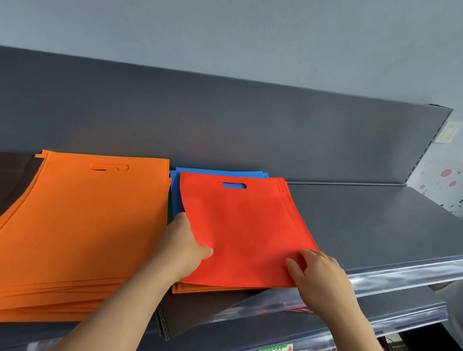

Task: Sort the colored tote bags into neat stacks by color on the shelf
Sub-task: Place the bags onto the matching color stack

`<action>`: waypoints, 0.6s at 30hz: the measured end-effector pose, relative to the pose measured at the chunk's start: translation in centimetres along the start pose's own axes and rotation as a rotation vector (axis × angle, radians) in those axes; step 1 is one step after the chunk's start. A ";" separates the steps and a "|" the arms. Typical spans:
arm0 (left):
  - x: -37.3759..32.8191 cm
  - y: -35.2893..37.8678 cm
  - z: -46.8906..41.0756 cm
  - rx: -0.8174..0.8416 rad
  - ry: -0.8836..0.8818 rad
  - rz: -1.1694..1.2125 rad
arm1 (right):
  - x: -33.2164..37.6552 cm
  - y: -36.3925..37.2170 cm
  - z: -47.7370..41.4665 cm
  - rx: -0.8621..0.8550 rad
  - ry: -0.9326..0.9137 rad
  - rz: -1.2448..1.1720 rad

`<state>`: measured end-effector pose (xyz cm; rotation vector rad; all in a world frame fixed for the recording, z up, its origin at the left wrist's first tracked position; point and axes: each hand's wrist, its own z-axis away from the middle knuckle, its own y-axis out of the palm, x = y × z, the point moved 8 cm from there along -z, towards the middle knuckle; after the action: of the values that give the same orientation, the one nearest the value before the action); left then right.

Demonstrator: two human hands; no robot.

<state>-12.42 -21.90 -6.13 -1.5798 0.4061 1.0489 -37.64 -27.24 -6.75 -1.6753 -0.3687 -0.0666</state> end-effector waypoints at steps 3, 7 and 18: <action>0.1 0.2 -0.1 -0.004 -0.001 0.078 | -0.1 0.0 0.0 0.003 0.017 -0.018; -1.8 -1.2 0.6 -0.068 0.172 0.244 | 0.0 -0.4 0.1 -0.009 0.042 -0.092; 1.5 -8.8 2.1 -0.232 0.164 0.240 | 5.2 0.2 -0.2 0.021 0.037 -0.372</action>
<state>-5.98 -16.95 -1.91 -1.8659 0.6152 1.1854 -32.61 -26.43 -5.60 -1.5648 -0.6465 -0.3674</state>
